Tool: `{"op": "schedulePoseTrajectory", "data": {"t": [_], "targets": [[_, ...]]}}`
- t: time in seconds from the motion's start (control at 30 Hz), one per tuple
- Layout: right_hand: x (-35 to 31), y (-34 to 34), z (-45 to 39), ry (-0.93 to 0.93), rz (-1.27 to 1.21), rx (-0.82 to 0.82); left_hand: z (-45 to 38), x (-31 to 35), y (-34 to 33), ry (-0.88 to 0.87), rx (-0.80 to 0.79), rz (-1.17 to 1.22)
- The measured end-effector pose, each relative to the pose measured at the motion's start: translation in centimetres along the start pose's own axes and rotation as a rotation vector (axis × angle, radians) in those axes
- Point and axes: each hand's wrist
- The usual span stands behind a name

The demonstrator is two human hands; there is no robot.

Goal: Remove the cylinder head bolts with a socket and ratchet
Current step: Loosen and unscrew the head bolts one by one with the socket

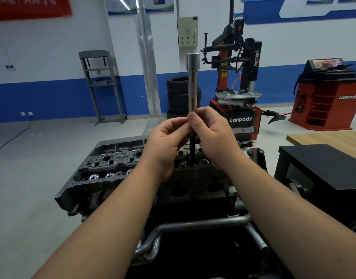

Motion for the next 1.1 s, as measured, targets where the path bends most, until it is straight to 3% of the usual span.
{"op": "schedulePoseTrajectory", "data": {"t": [0.27, 0.47, 0.67, 0.83, 1.1], "targets": [[-0.13, -0.12, 0.16, 0.009, -0.034, -0.036, -0.12, 0.05, 0.22, 0.032, 0.057, 0.024], [-0.02, 0.07, -0.05, -0.029, -0.037, -0.004, -0.06, 0.17, -0.04, 0.04, -0.015, 0.013], [-0.01, -0.09, 0.12, 0.009, -0.02, -0.049, 0.08, 0.0, -0.02, -0.009, 0.05, -0.044], [0.27, 0.07, -0.08, -0.031, -0.004, -0.006, -0.04, 0.21, 0.09, 0.026, -0.034, 0.038], [0.27, -0.11, 0.02, -0.008, -0.021, -0.019, 0.21, 0.29, 0.0, 0.016, 0.032, 0.027]]}}
Point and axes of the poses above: each hand's wrist, its own z-axis away from the middle knuckle, its own y-axis out of the back of the hand, x = y × z, and after that the axes turned 8 degrees about -z, right-handed
